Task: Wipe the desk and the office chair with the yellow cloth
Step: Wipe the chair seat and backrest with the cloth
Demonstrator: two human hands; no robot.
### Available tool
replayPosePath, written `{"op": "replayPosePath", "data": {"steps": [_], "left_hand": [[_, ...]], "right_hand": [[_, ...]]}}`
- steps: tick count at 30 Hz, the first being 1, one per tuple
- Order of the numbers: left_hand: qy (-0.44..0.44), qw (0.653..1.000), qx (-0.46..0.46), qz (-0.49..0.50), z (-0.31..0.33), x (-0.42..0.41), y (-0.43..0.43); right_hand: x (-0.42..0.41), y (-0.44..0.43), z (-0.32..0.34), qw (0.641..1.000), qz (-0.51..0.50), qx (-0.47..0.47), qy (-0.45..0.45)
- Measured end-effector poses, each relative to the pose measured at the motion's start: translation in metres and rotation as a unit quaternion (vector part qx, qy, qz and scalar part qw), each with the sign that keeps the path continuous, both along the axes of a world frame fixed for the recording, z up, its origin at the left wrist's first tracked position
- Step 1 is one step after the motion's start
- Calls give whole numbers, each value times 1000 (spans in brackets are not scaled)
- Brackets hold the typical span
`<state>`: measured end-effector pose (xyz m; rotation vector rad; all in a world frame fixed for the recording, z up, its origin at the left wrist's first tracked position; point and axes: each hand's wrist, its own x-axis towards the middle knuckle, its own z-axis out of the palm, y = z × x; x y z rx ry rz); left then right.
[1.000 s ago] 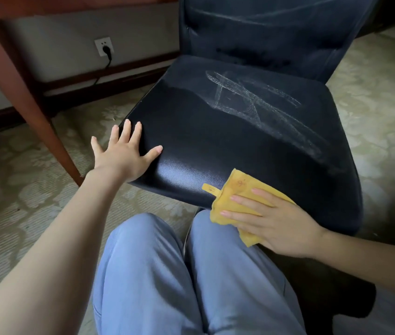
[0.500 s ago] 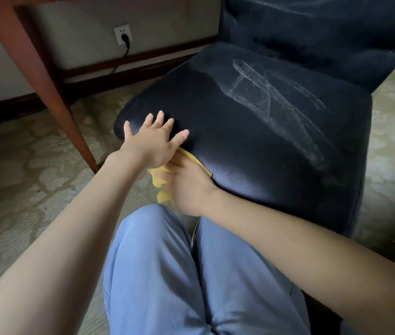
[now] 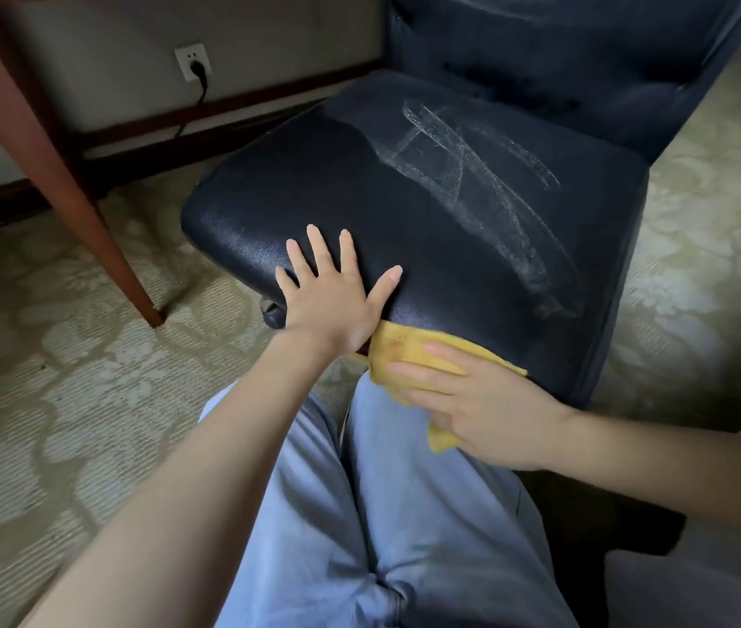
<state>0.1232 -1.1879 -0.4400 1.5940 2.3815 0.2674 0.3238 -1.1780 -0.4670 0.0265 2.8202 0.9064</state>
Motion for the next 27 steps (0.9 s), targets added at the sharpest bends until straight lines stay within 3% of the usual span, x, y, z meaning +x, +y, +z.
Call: {"op": "replayPosePath", "data": {"steps": [7,11,15,19,22,27], "left_hand": [[-21,999,26,3,-8,8,-1],[-35,999,30,-1,-8,5,-1],[-39,999,28,-5,-9,3,-1],[-15,999,34,-1,-10,5,-1],[-4,999,45,1,-12,5,-1],[-2,999,50,-7,-17,-4,0]], "right_hand": [[78,10,7,997,-1,-45,64],[99,16,11,982,-71,-125,125],[96,23,15,935,-153,-245,206],[86,57,26,852,-278,-338,289],[79,91,31,805,-373,-360,289],[54,134,35,777,-462,-337,262]]}}
